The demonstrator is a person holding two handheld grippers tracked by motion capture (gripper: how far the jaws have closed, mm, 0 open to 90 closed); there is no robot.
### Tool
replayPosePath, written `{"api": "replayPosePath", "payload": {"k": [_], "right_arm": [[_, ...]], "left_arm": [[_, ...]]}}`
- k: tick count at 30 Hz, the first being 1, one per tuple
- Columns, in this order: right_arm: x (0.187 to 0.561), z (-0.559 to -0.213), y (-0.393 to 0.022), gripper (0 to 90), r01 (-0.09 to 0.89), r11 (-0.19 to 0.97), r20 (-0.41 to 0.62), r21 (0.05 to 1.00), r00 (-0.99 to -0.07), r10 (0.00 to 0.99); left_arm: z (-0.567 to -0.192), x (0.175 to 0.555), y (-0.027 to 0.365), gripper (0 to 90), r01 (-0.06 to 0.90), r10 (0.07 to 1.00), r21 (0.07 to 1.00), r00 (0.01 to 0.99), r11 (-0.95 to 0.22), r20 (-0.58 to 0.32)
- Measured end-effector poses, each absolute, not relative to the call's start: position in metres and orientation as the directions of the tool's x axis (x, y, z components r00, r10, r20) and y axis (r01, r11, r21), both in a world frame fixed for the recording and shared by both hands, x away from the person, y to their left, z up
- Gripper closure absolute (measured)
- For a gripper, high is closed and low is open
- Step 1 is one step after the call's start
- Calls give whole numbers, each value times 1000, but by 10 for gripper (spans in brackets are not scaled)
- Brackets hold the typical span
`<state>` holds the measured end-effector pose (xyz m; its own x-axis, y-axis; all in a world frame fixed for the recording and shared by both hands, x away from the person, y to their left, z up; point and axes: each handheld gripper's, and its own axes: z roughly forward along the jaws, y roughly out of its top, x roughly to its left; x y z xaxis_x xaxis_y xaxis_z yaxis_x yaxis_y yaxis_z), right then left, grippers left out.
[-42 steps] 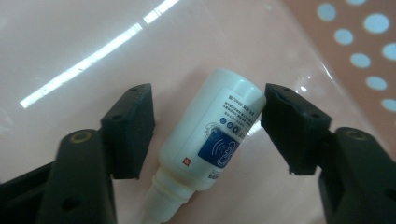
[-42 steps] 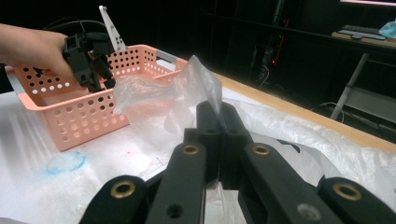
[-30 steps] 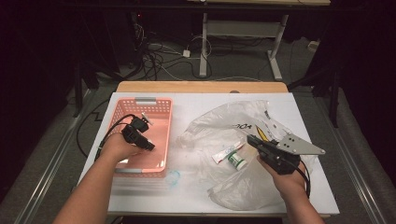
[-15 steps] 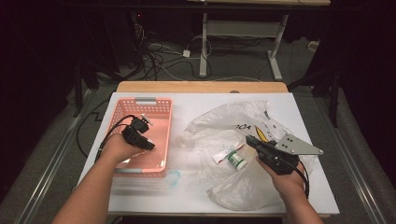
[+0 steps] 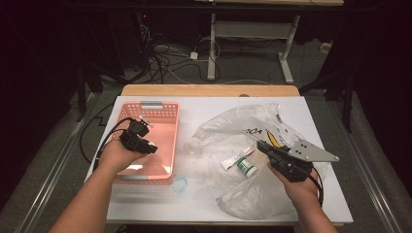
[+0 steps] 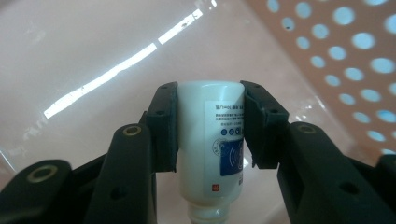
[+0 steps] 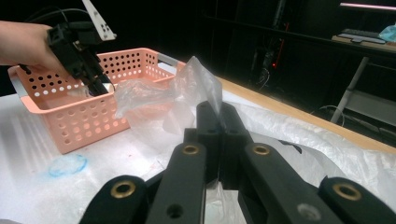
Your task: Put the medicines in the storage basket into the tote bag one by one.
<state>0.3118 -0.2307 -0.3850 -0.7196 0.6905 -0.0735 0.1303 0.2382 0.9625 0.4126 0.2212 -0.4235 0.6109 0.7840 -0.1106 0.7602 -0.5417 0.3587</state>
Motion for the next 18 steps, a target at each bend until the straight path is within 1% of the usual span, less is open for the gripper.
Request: {"api": "replayPosePath", "payload": {"k": [5, 8, 15, 18], "right_arm": [[311, -385, -229, 900, 128, 241, -76, 962, -722, 687], [311, -384, -229, 900, 129, 238, -74, 963, -721, 689], [309, -384, -229, 900, 131, 237, -72, 963, -721, 689], [309, -383, -228, 900, 123, 241, -80, 963, -723, 686]], "left_arm": [[-415, 399, 222, 582, 752, 786, 399, 609, -526, -112], [-412, 389, 223, 581, 746, 788, 439, 603, -501, -124], [-415, 365, 222, 582, 725, 785, 515, 602, -458, -148], [-417, 358, 224, 581, 723, 799, 544, 582, -426, -148]]}}
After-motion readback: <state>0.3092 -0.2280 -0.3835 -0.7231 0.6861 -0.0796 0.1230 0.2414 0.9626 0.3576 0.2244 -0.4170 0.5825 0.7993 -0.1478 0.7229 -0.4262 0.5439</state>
